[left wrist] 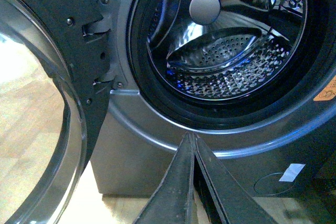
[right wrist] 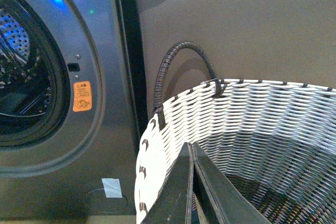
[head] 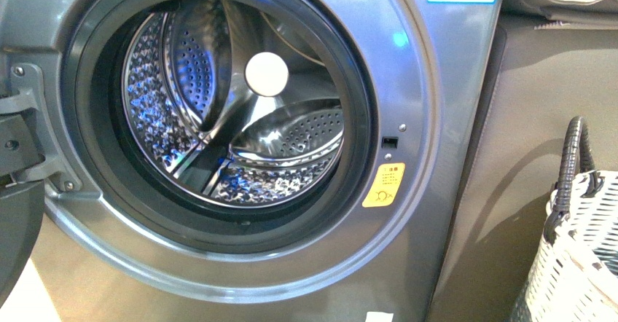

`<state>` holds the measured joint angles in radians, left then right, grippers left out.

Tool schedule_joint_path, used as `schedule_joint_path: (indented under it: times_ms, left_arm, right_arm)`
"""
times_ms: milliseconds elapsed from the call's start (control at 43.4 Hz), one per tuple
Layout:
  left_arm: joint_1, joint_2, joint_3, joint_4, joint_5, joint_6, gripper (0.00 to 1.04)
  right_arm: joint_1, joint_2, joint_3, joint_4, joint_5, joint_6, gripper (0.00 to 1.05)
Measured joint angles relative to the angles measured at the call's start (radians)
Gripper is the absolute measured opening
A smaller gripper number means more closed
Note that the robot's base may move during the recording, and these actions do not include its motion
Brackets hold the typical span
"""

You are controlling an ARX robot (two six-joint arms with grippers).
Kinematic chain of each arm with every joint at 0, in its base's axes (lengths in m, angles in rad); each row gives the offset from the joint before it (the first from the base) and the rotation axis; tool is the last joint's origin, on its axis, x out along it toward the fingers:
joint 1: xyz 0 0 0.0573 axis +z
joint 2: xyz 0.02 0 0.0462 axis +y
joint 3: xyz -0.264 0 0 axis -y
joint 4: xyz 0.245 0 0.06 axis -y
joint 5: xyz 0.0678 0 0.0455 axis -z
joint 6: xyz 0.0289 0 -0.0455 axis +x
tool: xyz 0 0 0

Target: Collect clothes from washing machine

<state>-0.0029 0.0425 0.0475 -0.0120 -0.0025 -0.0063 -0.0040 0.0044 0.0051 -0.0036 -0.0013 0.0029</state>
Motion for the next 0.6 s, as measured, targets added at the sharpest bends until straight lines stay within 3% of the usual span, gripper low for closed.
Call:
schedule_joint_path:
  times_ms: [161, 207, 369, 599]
  left_arm:
    - [0.000, -0.036, -0.039, 0.006, 0.000, 0.000, 0.04]
    - [0.000, -0.037, -0.039, 0.006, 0.000, 0.000, 0.11]
    - [0.000, -0.039, -0.039, 0.006, 0.000, 0.000, 0.35]
    - [0.000, -0.040, -0.039, 0.006, 0.000, 0.000, 0.89]
  right_arm:
    - [0.000, 0.000, 0.000, 0.000, 0.000, 0.000, 0.02]
    - [0.000, 0.000, 0.000, 0.000, 0.000, -0.002, 0.04]
    - [0.000, 0.000, 0.000, 0.000, 0.000, -0.002, 0.28]
    - [0.000, 0.000, 0.000, 0.000, 0.000, -0.002, 0.81]
